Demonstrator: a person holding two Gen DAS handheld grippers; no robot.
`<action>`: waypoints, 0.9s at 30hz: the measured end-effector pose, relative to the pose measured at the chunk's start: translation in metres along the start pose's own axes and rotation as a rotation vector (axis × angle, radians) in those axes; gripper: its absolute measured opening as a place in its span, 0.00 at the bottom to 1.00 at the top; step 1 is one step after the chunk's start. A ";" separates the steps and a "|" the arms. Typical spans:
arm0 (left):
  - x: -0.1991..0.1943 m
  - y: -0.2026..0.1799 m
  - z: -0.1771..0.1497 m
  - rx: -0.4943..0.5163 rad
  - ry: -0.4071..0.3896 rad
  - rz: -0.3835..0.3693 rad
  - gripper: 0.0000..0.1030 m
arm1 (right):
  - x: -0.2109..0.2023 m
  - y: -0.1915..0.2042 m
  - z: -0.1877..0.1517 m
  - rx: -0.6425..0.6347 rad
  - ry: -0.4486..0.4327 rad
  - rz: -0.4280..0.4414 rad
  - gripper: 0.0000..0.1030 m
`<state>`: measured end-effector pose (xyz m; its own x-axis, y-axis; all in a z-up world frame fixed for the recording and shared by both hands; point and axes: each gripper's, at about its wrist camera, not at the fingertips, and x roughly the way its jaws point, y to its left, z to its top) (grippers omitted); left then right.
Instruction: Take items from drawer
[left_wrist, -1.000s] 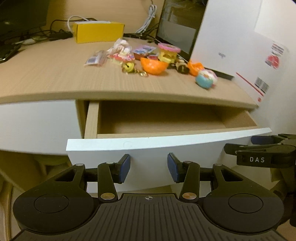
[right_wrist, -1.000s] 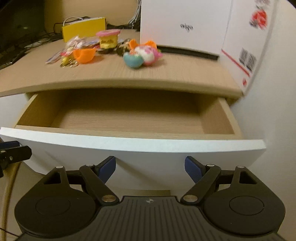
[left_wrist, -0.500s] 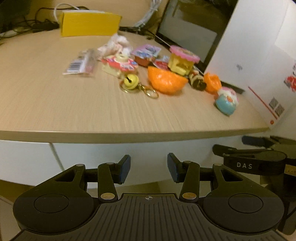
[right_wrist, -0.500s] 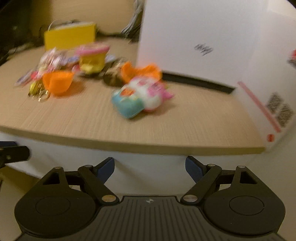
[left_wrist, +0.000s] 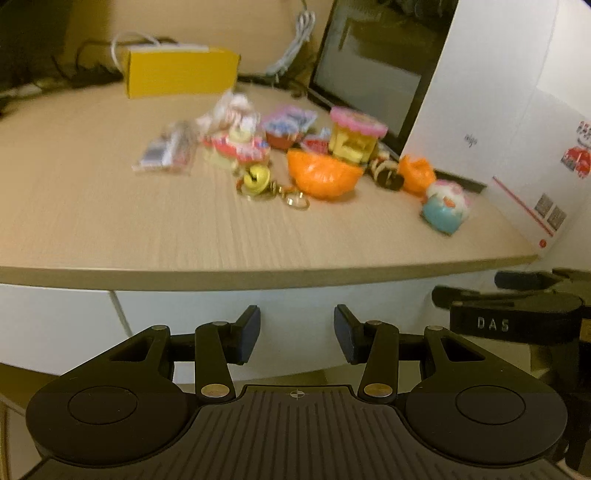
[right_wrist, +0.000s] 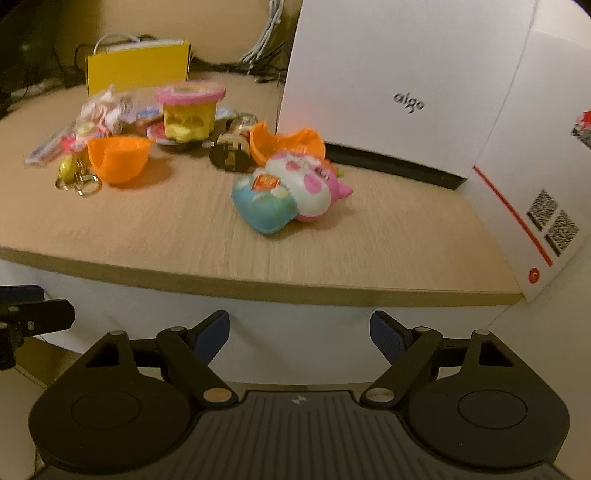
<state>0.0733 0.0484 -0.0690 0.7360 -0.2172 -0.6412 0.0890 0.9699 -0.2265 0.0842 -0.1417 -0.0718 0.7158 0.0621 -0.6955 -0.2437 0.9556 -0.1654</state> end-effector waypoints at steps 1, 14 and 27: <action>-0.009 -0.003 -0.001 -0.004 -0.018 0.009 0.47 | -0.006 -0.002 -0.001 0.010 -0.006 0.012 0.81; -0.101 -0.076 -0.035 0.046 -0.204 0.163 0.43 | -0.111 -0.033 -0.051 0.027 -0.182 0.135 0.85; -0.107 -0.116 -0.072 0.026 -0.138 0.179 0.22 | -0.136 -0.063 -0.082 0.128 -0.145 0.229 0.85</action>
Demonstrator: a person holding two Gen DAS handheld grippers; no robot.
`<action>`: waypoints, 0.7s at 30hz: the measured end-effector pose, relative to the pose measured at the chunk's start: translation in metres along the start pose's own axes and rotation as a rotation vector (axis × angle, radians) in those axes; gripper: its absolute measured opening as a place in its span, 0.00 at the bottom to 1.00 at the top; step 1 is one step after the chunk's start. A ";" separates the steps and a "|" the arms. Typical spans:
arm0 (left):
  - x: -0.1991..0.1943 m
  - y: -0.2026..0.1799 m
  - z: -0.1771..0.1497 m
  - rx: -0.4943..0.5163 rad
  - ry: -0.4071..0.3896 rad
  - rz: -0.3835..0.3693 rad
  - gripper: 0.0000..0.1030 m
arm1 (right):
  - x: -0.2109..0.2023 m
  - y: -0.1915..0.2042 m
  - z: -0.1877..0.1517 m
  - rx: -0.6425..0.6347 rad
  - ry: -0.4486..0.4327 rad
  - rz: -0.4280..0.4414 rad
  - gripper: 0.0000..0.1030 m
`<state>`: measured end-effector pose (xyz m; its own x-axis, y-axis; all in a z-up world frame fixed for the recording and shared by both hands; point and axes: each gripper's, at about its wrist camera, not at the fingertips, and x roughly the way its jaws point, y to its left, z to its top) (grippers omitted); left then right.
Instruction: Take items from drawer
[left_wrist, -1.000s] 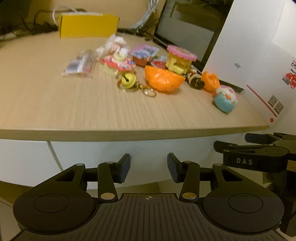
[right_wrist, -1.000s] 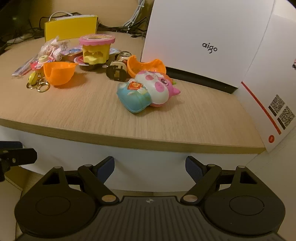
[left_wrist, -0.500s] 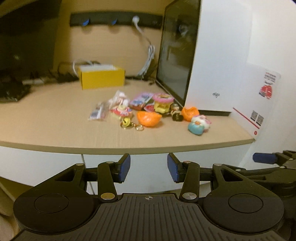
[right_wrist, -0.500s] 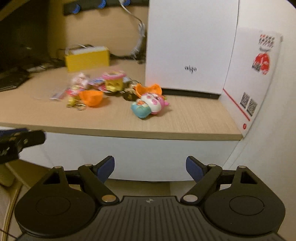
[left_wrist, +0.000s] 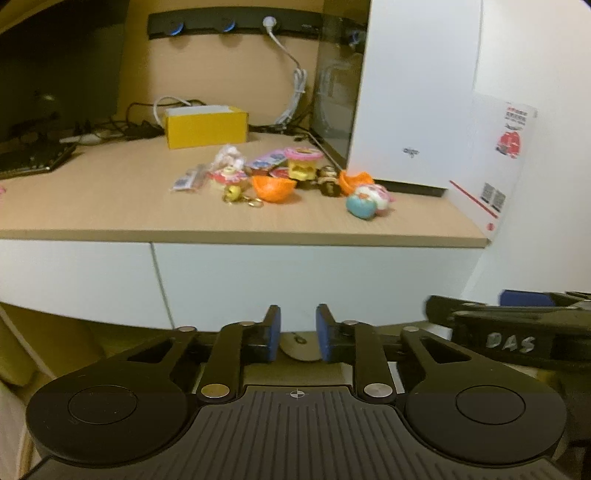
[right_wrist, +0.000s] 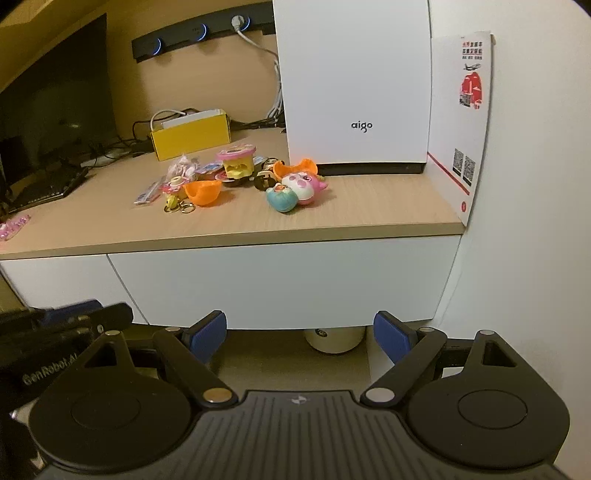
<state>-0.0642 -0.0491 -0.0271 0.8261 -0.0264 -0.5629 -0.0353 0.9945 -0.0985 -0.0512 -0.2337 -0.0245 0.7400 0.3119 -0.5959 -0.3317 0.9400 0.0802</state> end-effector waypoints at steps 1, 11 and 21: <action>-0.001 -0.002 -0.001 0.000 0.000 -0.009 0.20 | -0.001 0.002 -0.002 -0.017 -0.005 0.002 0.85; -0.007 -0.016 -0.005 -0.029 0.005 0.060 0.16 | -0.002 -0.005 -0.012 -0.029 -0.023 -0.003 0.85; -0.010 -0.012 -0.007 -0.021 0.019 0.078 0.15 | -0.001 -0.007 -0.012 -0.038 -0.018 0.007 0.85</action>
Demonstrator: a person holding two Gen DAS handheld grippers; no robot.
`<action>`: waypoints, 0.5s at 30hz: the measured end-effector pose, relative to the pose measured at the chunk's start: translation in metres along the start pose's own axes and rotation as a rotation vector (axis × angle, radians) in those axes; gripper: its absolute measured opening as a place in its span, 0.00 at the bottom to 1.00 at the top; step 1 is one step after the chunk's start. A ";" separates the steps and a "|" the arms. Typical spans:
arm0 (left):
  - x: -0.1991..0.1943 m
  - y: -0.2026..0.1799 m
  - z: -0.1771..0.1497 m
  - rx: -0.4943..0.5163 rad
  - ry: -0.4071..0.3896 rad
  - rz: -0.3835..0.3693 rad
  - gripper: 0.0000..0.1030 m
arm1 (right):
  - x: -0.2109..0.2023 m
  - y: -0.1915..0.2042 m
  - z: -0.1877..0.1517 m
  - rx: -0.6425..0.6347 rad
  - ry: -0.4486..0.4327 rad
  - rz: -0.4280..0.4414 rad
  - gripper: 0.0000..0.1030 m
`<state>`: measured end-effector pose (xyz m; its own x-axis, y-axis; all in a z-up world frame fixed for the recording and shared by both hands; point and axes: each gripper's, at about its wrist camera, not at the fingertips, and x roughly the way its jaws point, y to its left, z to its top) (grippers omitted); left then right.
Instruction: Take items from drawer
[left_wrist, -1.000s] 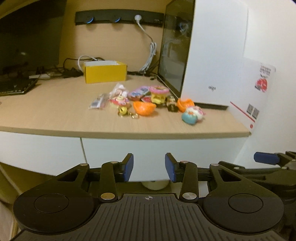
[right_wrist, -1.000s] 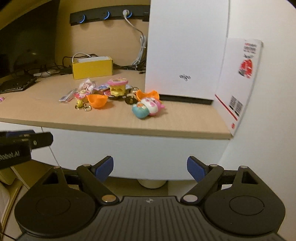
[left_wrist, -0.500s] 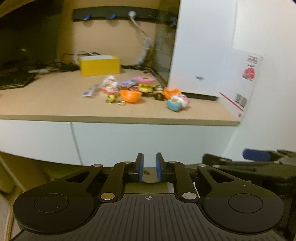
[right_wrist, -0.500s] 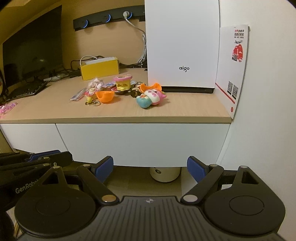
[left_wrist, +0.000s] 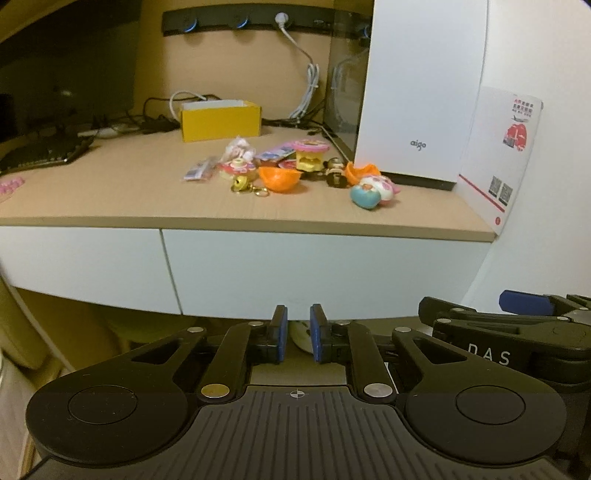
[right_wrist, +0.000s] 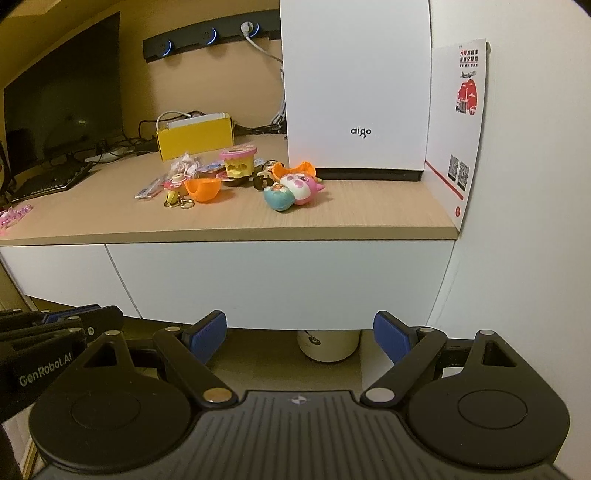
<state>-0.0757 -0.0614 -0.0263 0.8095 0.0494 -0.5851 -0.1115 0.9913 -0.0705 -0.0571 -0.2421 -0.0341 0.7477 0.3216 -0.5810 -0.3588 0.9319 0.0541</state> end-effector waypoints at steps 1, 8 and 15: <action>0.001 0.001 0.000 0.000 0.002 -0.002 0.15 | 0.000 0.001 0.000 -0.001 0.001 0.002 0.85; 0.002 0.006 0.002 -0.004 0.011 -0.002 0.15 | 0.000 0.003 -0.001 -0.008 0.010 0.016 0.85; 0.001 0.006 0.001 -0.003 0.023 -0.009 0.15 | 0.000 0.004 -0.003 -0.011 0.013 0.019 0.85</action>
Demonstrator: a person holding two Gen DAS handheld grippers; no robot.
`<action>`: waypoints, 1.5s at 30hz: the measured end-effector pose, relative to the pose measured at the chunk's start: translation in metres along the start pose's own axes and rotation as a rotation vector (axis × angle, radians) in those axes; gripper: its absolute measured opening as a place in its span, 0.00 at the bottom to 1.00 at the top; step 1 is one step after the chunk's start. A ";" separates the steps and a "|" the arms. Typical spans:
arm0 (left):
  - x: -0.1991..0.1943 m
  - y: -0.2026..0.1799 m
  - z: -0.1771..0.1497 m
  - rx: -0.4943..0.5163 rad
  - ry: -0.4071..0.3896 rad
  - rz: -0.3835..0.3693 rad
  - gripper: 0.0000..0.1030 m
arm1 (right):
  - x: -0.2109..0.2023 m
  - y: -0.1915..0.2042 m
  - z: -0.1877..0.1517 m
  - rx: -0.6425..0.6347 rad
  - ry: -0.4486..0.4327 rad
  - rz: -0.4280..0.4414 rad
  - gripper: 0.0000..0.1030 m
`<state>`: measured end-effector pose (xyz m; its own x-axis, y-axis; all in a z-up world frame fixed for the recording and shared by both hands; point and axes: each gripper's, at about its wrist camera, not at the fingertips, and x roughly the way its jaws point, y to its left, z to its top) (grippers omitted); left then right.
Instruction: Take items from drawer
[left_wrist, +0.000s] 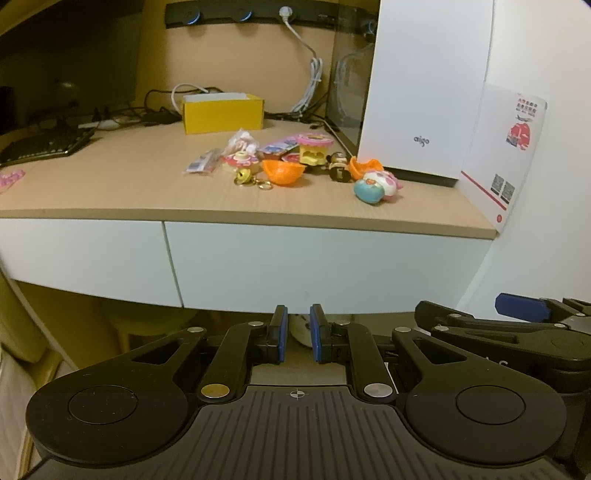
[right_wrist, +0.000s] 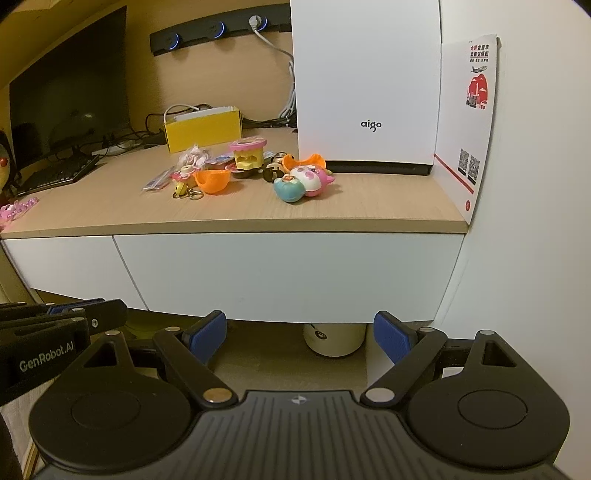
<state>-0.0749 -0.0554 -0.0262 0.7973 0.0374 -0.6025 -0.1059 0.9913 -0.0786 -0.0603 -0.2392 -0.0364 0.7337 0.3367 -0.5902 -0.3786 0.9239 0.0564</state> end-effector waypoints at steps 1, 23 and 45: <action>-0.001 0.000 0.000 0.000 0.001 -0.001 0.15 | 0.000 0.000 0.000 0.000 0.000 0.001 0.85; -0.006 -0.001 -0.003 -0.011 0.002 -0.003 0.15 | -0.001 0.006 -0.003 0.000 -0.001 0.004 0.85; -0.005 0.001 -0.005 -0.011 0.013 -0.014 0.15 | 0.002 0.003 -0.005 0.006 0.012 0.007 0.85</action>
<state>-0.0820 -0.0551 -0.0276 0.7908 0.0218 -0.6117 -0.1010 0.9903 -0.0954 -0.0623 -0.2364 -0.0414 0.7245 0.3408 -0.5991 -0.3800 0.9227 0.0654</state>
